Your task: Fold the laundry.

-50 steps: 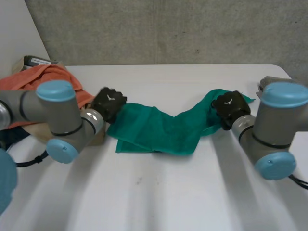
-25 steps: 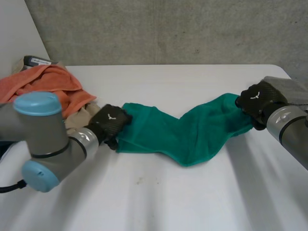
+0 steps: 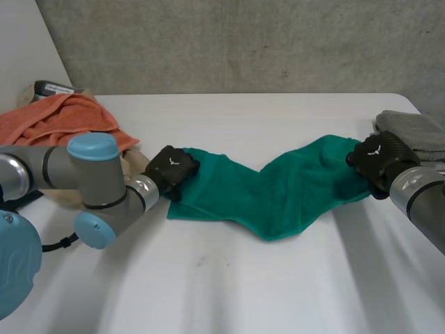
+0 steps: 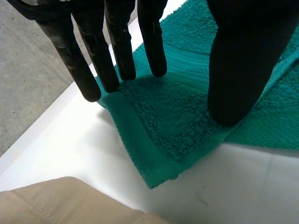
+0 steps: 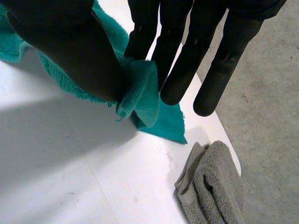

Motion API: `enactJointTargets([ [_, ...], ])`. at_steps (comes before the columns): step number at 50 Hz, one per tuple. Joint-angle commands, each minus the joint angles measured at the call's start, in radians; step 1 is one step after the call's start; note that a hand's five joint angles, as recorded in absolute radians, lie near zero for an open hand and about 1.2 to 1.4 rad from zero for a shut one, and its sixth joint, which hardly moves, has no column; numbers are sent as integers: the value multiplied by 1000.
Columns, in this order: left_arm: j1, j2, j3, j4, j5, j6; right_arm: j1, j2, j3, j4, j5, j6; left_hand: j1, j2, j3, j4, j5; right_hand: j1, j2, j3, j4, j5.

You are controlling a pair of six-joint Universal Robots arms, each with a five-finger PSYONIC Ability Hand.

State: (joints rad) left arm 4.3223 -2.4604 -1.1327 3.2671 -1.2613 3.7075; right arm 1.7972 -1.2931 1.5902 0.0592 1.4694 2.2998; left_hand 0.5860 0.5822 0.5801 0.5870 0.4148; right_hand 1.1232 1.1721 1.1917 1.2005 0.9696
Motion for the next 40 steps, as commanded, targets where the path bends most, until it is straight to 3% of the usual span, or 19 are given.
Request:
enactJointTargets([
  [1,-1,-22,37,-6,-1,0,-6,0,13,-4,-6,1,258,262,264,257,254,273,224,205,196,252],
  [2,-1,-25,45,-7,-1,0,-7,0,14,-4,-7,1,419,422,424,418,415,273,224,205,196,252],
  [3,-3,-28,62,-17,-3,0,-7,0,14,-4,-7,1,806,810,812,805,803,273,224,205,196,252],
  [6,-6,-23,80,-35,-27,0,-10,0,19,-6,-9,1,810,814,816,809,807,273,224,205,196,252],
  [11,-52,124,45,-61,-157,-15,-21,-12,13,-6,-9,1,810,814,816,809,807,273,224,205,196,252],
  [16,-53,283,-64,-61,-170,-12,-32,-35,-3,1,-6,-3,810,814,816,809,807,273,224,205,196,252],
  [23,-43,596,-248,-116,-179,-1,-128,-190,-42,56,-12,-42,810,814,816,809,807,273,224,205,196,252],
  [30,-1,854,-367,-217,-181,-9,-216,-281,-92,267,-66,-230,810,814,816,809,807,273,224,205,196,252],
  [35,-4,857,-423,-276,-200,-8,-248,-266,-65,401,-96,-350,810,814,816,809,807,273,224,205,196,252],
  [40,-4,678,-420,-270,-269,-1,-239,-74,-65,328,-80,-323,810,814,816,809,807,273,224,205,196,252],
])
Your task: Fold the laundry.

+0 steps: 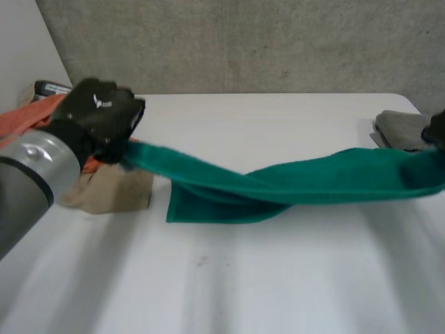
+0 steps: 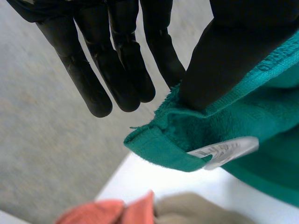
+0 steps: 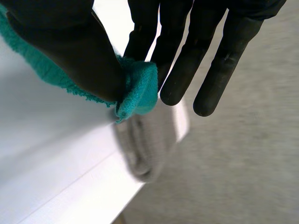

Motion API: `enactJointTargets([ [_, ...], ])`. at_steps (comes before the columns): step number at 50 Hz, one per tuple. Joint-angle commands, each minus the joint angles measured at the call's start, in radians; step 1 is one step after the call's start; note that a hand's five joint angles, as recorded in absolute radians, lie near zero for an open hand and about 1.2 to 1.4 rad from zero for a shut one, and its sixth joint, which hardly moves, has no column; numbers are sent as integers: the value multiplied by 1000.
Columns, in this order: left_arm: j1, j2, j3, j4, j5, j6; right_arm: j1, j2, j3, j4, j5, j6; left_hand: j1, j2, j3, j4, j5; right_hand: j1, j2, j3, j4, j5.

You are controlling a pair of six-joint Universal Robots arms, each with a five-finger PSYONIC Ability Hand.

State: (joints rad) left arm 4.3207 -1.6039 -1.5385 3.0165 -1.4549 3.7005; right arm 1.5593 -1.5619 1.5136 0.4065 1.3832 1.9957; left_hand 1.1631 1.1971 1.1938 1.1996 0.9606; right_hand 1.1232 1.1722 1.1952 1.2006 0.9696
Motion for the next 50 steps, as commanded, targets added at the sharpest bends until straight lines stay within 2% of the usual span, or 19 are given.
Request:
enactJointTargets([
  [1,-4,-255,15,-15,-109,10,1,226,2,-41,13,-11,233,199,202,197,261,273,224,201,196,252],
  [5,-22,-445,189,8,-183,33,10,319,-68,-168,68,53,233,199,202,197,261,273,224,201,196,252],
  [8,-41,-540,335,31,-202,55,51,377,-162,-282,112,106,233,199,202,197,261,273,224,201,196,252],
  [12,-42,-628,602,137,-203,104,108,448,-338,-458,137,158,233,199,202,197,261,273,224,201,196,252],
  [15,-50,-651,771,319,-200,139,131,454,-420,-602,139,202,233,199,202,197,261,273,224,201,196,252],
  [16,-50,-653,802,375,-197,145,137,457,-459,-712,142,242,233,199,202,197,261,273,224,201,196,252],
  [17,-50,-653,843,489,-202,153,137,456,-473,-769,143,265,233,199,202,197,261,273,224,201,196,252],
  [20,-46,-648,883,629,-216,156,137,453,-504,-961,148,331,233,199,202,197,261,273,224,201,196,252],
  [22,-46,-648,905,677,-222,156,137,453,-510,-1014,151,354,233,199,202,197,261,273,224,201,196,252],
  [28,-44,-642,839,592,-246,147,143,454,-509,-1028,148,374,233,199,202,197,261,273,224,201,196,252],
  [34,-29,-599,621,552,-257,99,142,464,-426,-1005,119,411,233,199,202,197,261,273,224,201,196,252],
  [38,-18,-574,454,555,-252,73,137,477,-328,-971,57,437,233,199,202,197,261,273,224,201,196,252],
  [43,-29,-573,281,552,-243,42,131,525,-186,-885,-1,443,233,199,202,197,261,273,224,201,196,252],
  [50,-62,-556,77,533,-228,25,120,537,-84,-715,-10,434,233,199,202,197,261,273,224,201,196,252],
])
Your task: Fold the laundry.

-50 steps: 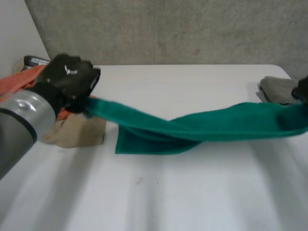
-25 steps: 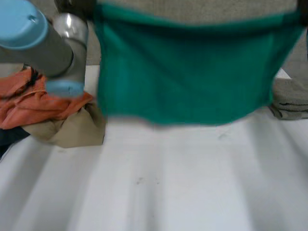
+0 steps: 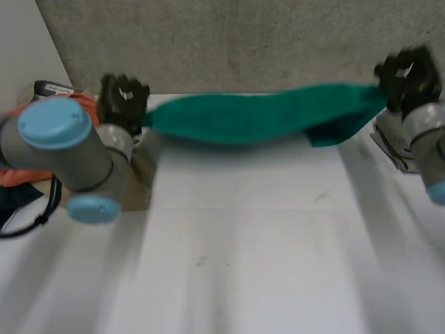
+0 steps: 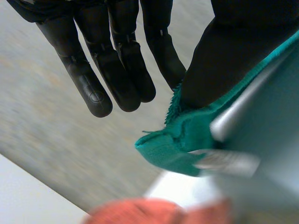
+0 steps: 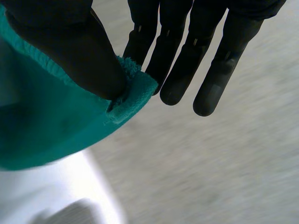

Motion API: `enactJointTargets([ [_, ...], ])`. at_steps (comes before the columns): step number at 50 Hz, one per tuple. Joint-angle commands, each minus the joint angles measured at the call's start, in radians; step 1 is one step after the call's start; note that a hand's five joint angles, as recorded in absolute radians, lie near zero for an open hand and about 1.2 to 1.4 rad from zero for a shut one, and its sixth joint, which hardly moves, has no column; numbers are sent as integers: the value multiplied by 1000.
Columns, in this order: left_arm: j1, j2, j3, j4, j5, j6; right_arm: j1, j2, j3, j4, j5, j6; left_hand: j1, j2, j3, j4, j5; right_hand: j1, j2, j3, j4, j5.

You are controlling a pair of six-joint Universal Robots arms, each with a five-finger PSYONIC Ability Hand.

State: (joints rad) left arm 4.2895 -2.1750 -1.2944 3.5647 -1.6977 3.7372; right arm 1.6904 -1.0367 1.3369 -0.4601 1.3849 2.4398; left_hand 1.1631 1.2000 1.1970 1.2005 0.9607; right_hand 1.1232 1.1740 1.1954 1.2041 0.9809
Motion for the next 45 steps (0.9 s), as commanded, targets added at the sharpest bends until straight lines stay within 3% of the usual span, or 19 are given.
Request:
enactJointTargets([
  [1,-33,33,-190,-23,16,-8,-21,9,113,209,-18,-14,233,196,199,196,261,273,222,201,192,241],
  [4,-34,139,-293,-81,23,-5,-43,-23,137,299,-32,-28,233,196,199,196,261,273,222,201,192,241],
  [7,-37,250,-394,-167,30,1,-67,-147,179,461,-64,-117,233,196,199,196,261,273,222,201,192,241],
  [13,-50,486,-557,-466,30,3,-158,-313,309,806,-61,-411,233,196,199,196,261,273,222,201,192,241],
  [14,-50,510,-578,-548,32,9,-187,-351,365,880,-47,-527,233,196,199,196,261,273,222,201,192,241],
  [17,-57,524,-617,-696,33,38,-209,-373,404,899,-30,-622,233,196,199,196,261,273,222,201,192,241],
  [19,-63,515,-618,-716,32,44,-216,-373,416,874,-20,-627,233,196,199,196,261,273,222,201,192,241],
  [23,-76,485,-594,-653,29,50,-213,-356,424,790,2,-575,233,196,199,196,261,273,222,201,192,241],
  [28,-73,341,-496,-554,17,55,-204,-209,383,669,17,-496,233,196,199,196,261,273,222,201,192,241],
  [32,-73,232,-358,-504,12,56,-129,-149,312,600,58,-450,233,196,199,196,261,273,222,201,192,241],
  [39,-73,37,27,-399,-19,87,-14,-91,89,443,144,-372,233,196,199,196,261,273,222,201,192,241],
  [44,-53,-32,335,-244,-16,226,28,-71,-201,170,152,-286,233,196,199,196,261,273,222,201,192,241],
  [45,-44,-38,416,-151,-14,274,29,-72,-231,115,152,-269,233,196,199,196,261,273,222,201,192,241],
])
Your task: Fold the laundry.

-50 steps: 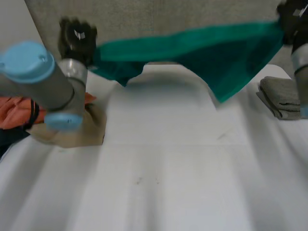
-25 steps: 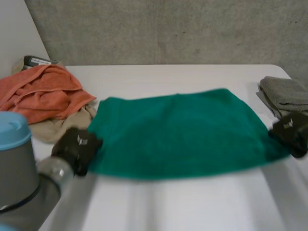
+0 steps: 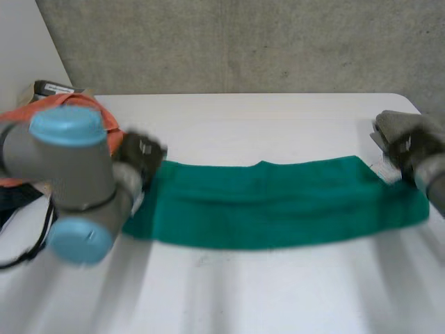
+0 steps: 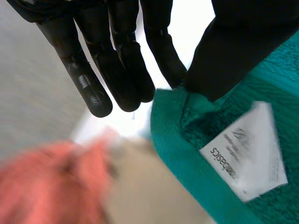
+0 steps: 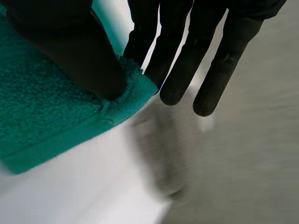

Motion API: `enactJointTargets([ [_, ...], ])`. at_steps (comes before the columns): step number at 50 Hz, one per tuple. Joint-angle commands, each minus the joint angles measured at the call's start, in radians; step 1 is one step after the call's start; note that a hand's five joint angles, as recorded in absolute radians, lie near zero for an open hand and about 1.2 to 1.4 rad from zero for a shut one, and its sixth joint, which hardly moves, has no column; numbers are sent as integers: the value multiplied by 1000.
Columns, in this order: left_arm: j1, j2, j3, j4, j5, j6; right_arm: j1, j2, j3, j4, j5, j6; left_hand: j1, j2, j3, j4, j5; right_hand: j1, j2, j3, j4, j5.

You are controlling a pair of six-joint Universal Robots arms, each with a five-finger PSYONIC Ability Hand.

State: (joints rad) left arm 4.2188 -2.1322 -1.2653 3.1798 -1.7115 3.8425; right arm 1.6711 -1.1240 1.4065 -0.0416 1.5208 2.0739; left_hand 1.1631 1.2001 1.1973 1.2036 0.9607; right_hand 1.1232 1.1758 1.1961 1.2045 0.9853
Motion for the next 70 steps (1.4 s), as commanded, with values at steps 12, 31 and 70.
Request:
enactJointTargets([
  [12,43,-26,407,513,-13,152,82,7,-382,-552,15,190,233,196,199,193,261,273,220,200,192,236],
  [31,46,-103,-60,476,19,17,82,156,-92,-348,-59,227,233,196,199,193,261,273,220,200,192,236],
  [70,-26,120,-309,104,-33,-44,-79,58,132,-85,-45,17,233,196,199,193,261,273,220,200,192,236],
])
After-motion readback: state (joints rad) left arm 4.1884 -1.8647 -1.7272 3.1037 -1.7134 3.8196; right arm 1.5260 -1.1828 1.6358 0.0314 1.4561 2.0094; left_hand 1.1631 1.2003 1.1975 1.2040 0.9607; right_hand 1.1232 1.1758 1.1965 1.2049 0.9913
